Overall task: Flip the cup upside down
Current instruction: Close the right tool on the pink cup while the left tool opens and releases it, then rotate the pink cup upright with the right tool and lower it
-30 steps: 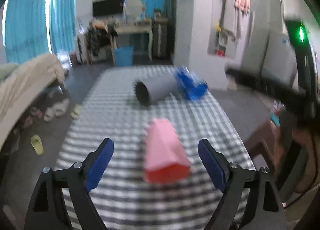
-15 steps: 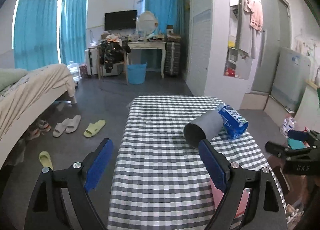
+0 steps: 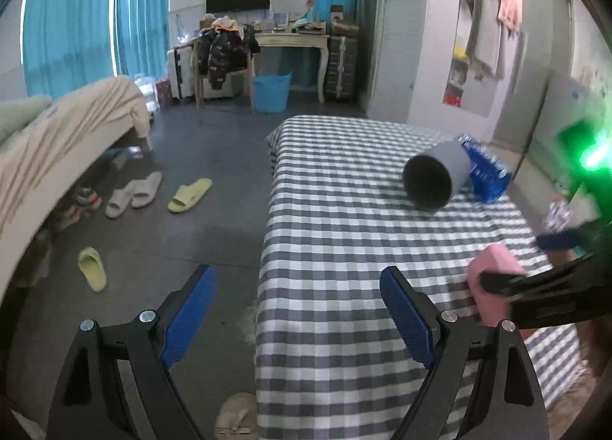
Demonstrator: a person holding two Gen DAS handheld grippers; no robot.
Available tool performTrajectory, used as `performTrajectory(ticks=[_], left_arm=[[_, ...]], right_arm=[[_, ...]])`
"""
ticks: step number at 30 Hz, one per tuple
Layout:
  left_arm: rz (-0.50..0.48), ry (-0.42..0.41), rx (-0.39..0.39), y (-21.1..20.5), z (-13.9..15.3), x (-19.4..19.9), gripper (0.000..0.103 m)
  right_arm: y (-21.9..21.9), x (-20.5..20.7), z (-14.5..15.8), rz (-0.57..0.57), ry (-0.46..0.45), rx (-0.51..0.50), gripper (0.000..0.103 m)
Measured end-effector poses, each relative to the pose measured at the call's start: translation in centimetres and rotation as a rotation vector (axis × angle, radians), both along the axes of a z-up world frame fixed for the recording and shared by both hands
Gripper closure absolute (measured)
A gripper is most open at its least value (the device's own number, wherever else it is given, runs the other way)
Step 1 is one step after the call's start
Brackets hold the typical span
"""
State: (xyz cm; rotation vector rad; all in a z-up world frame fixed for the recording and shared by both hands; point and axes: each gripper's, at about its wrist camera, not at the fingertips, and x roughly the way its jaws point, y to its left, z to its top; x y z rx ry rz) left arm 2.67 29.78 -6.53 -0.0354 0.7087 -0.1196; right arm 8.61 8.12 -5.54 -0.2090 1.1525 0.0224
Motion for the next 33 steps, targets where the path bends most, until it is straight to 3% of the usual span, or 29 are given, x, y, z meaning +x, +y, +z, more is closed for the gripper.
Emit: performTrajectory(ticks=[3, 9, 15, 22, 33], left_arm=[[-0.003, 0.0, -0.03, 0.9, 0.0, -0.3, 0.013], [0.019, 0.015, -0.063, 1.7, 0.2, 0.0, 0.013], [0.022, 0.011, -0.064, 1.4, 0.2, -0.1, 0.013], [0.02, 0.003, -0.057, 0.1, 0.2, 0.0, 0.013], [0.044, 0.013, -0.05, 0.1, -0.1, 0.7, 0.013]], right_arm=[[-0.1, 0.3, -1.4, -0.008, 0.055, -0.003, 0.011], [-0.4, 0.4, -1.8, -0.001, 0.09, 0.066, 0.041], [-1.3, -0.9, 0.7, 0.026, -0.01, 0.135, 0.042], [-1.7, -1.9, 4.9, 0.087, -0.26, 0.131, 0.046], [-1.5, -0.2, 2.8, 0.092, -0.286, 0.112, 0.046]])
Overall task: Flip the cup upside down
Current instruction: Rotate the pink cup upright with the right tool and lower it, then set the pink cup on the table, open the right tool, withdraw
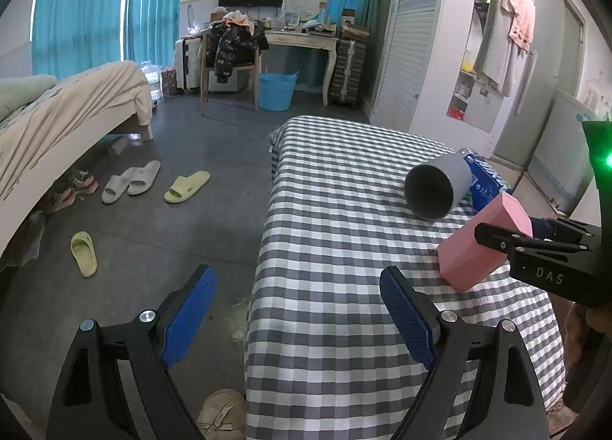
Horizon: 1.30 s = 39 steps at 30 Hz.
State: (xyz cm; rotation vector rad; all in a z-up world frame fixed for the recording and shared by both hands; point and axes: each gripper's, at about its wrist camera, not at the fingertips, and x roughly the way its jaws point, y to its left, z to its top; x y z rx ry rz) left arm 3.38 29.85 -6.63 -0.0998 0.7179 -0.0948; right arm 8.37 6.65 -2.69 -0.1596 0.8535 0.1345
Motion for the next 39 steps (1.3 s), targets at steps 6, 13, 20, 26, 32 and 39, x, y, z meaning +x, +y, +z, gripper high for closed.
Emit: performTrajectory(ticks=[6, 13, 20, 26, 32, 39], left_arm=[[-0.003, 0.001, 0.007, -0.1, -0.3, 0.1, 0.013], [0.005, -0.003, 0.003, -0.1, -0.4, 0.2, 0.013], [0.005, -0.013, 0.003, -0.1, -0.5, 0.2, 0.013], [-0.006, -0.044, -0.009, -0.7, 0.1, 0.1, 0.013], [-0.016, -0.13, -0.028, -1.9, 1.4, -1.1, 0.013], [-0.024, -0.3, -0.089, -3.4, 4.3, -3.6, 0.013]], right_arm=[[0.3, 0.3, -0.5, 0.005, -0.012, -0.017, 0.046], [0.5, 1.2, -0.7, 0.004, 0.0, -0.032, 0.046], [0.3, 1.5, -0.7, 0.011, -0.002, -0.001, 0.045], [0.0, -0.1, 2.0, 0.027, -0.111, 0.046, 0.015], [-1.8, -3.5, 6.0, 0.035, -0.25, 0.122, 0.012], [-4.6, -8.0, 9.1, 0.014, -0.396, 0.145, 0.012]])
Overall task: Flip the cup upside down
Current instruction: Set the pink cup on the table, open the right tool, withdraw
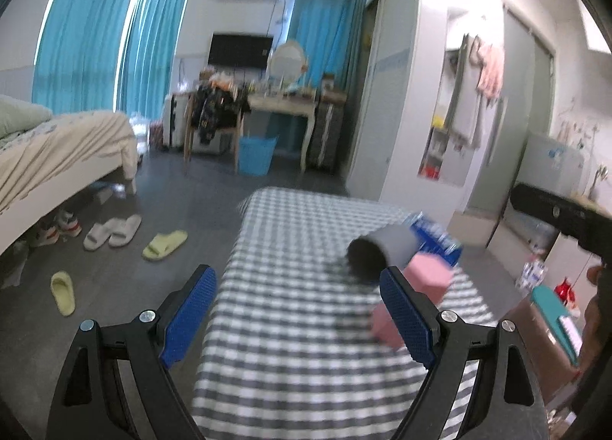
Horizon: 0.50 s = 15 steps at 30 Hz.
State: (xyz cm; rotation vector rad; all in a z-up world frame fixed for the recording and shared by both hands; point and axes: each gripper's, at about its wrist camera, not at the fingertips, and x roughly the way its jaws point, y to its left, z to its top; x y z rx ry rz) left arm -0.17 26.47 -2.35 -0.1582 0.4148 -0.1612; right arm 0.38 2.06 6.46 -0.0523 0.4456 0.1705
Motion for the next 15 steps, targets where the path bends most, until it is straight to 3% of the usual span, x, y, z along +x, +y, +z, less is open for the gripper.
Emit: performTrajectory(ticks=[5, 9, 10, 11, 15], left_arm=[[-0.021, -0.102, 0.024, -1.6, 0.8, -1.8, 0.013], [0.0, -0.163, 0.07, -3.0, 0.9, -3.0, 0.012], [0.013, -0.168, 0.079, -3.1, 0.7, -3.2, 0.002], [0.02, -0.171, 0.082, -3.4, 0.5, -3.5, 0.0], [0.04, -0.181, 0.123, -3.9, -0.4, -4.3, 0.0]], right_arm=[[-1.6, -3.9, -1.1, -0.021, -0.104, 0.01, 0.011], [-2.8, -4.8, -3.5, -0.039, -0.102, 0.059, 0.01], [-3.4, -5.1, -4.6, -0.053, -0.108, 0.083, 0.008], [-3.8, -5.2, -5.3, -0.066, -0.111, 0.095, 0.006], [-5.1, -4.4, -7.8, -0.101, -0.08, 0.121, 0.0]])
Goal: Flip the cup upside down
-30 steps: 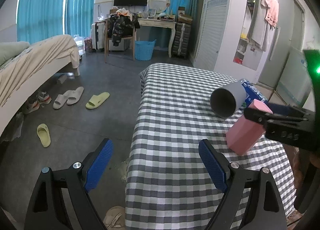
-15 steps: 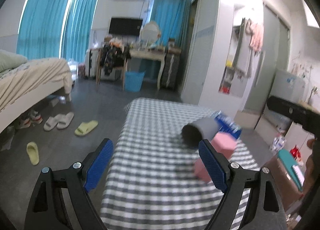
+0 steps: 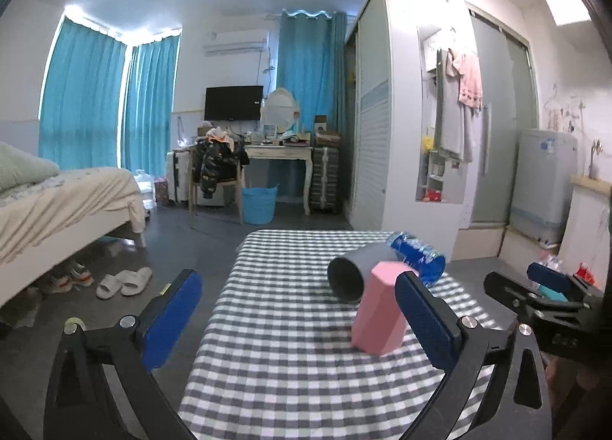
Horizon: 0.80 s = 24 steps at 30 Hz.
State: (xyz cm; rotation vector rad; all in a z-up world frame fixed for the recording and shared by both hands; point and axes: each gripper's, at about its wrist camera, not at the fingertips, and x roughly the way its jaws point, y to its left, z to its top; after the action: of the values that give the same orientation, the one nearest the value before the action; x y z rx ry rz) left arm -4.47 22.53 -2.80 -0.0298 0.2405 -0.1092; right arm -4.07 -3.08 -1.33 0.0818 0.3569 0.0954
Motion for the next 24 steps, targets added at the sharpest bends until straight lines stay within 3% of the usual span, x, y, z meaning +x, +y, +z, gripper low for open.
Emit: performTrajectory(ticks=[7, 18, 24], left_arm=[[0.022, 0.001, 0.005, -1.2, -0.6, 0.4, 0.0], [0.041, 0.011, -0.058, -0.4, -0.8, 0.5, 0.0], [0.03, 0.012, -0.043, -0.2, -1.0, 0.3, 0.0]], right_arm=[[-1.1, -1.1, 0.5, -0.013, -0.074, -0.036, 0.0], [-0.8, -1.3, 0.5, 0.001, -0.089, -0.037, 0.0], [-0.7, -1.4, 0.4, 0.004, -0.098, -0.024, 0.0]])
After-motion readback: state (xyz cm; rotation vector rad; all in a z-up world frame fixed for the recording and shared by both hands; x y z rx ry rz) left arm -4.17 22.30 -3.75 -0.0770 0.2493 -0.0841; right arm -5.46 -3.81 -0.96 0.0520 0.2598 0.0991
